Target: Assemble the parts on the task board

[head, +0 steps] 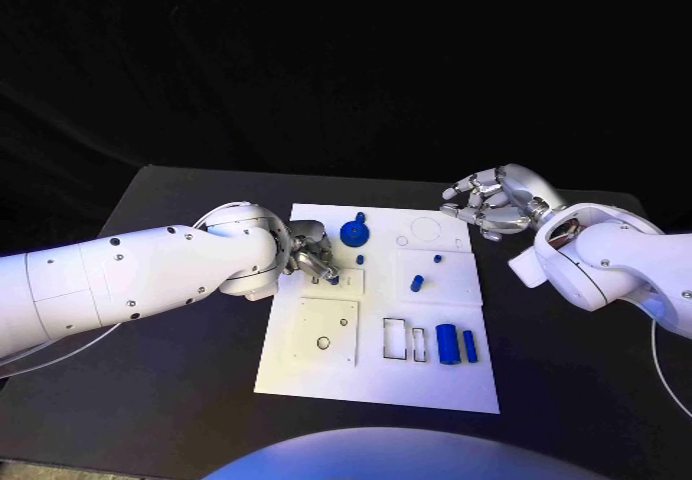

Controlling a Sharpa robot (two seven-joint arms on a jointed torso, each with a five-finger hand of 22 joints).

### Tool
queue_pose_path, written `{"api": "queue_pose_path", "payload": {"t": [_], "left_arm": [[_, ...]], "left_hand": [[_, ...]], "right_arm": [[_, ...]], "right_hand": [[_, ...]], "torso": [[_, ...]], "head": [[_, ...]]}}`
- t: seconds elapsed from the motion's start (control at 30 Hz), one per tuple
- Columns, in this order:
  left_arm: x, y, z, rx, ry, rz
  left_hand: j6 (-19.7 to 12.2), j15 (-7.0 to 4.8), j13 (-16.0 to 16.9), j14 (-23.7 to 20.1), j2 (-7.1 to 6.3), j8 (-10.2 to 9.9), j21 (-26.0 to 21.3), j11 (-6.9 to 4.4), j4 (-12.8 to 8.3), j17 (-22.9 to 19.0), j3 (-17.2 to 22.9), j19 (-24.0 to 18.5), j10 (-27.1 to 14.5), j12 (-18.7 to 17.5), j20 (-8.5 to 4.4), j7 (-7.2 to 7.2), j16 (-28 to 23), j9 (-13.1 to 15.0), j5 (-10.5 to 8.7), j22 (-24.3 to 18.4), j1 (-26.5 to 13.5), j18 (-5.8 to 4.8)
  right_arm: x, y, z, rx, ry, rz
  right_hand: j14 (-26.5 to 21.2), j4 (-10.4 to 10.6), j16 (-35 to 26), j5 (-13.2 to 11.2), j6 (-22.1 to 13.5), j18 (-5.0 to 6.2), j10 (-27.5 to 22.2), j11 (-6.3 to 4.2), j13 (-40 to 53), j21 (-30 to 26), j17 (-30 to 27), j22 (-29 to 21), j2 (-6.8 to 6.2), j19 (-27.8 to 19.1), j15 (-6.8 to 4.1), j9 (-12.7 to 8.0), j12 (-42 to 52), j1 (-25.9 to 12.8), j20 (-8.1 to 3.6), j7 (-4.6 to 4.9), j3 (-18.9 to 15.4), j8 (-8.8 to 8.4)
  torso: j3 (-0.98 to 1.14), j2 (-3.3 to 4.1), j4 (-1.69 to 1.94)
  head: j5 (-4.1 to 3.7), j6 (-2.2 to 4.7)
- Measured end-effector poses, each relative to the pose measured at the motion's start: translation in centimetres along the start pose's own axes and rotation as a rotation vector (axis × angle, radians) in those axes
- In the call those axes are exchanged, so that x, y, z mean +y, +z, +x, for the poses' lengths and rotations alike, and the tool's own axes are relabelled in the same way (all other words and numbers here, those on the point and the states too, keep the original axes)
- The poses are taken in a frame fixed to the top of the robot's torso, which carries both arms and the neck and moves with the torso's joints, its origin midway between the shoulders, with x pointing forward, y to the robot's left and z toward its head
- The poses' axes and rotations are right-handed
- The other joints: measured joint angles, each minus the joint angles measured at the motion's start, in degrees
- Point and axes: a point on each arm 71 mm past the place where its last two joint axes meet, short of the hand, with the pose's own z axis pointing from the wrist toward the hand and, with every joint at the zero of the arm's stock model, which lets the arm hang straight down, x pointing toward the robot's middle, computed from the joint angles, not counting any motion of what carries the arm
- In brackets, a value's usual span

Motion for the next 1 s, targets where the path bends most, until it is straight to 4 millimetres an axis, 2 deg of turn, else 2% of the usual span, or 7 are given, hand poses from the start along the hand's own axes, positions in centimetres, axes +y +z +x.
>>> {"api": "queue_pose_path", "payload": {"t": [0.53, 1.0], "left_arm": [[-0.06, 0.05, 0.06, 0.005, 0.01, 0.0], [-0.13, 0.03, 0.1, 0.014, 0.019, -0.001]], "left_hand": [[0.14, 0.0, -0.01, 0.0, 0.1, 0.0, 0.22, 0.01, 0.0, -0.01, 0.0, -0.01, -0.01, 0.0, 0.0, -0.12, 0.0, 0.02, 0.03, 0.14, 0.1, 0.0], [0.27, 0.0, 0.21, 0.0, -0.13, -0.02, 0.22, -0.01, 0.0, -0.01, 0.0, -0.01, 0.4, 0.0, 0.0, -0.03, 0.0, 0.02, 0.73, 0.21, 0.33, 0.0]], "right_arm": [[-0.01, 0.0, 0.04, 0.003, 0.0, 0.0], [-0.09, -0.02, 0.09, 0.004, 0.001, 0.002]], "right_hand": [[-0.02, 0.0, 0.0, 0.0, 0.0, 0.0, 0.0, 0.0, 0.0, 0.0, 0.0, 0.0, 0.0, 0.0, -0.02, 0.0, 0.0, 0.0, 0.0, 0.0, 0.0, 0.0], [-0.02, 0.0, 0.0, 0.0, 0.0, 0.0, 0.0, 0.0, 0.0, 0.0, 0.0, 0.01, 0.0, 0.0, -0.02, 0.0, 0.0, 0.0, 0.0, 0.0, 0.0, 0.0]], "torso": [[0.01, -0.01, 0.02], [0.08, -0.04, -0.01]], "head": [[0.03, -0.44], [-0.07, -0.51]]}}
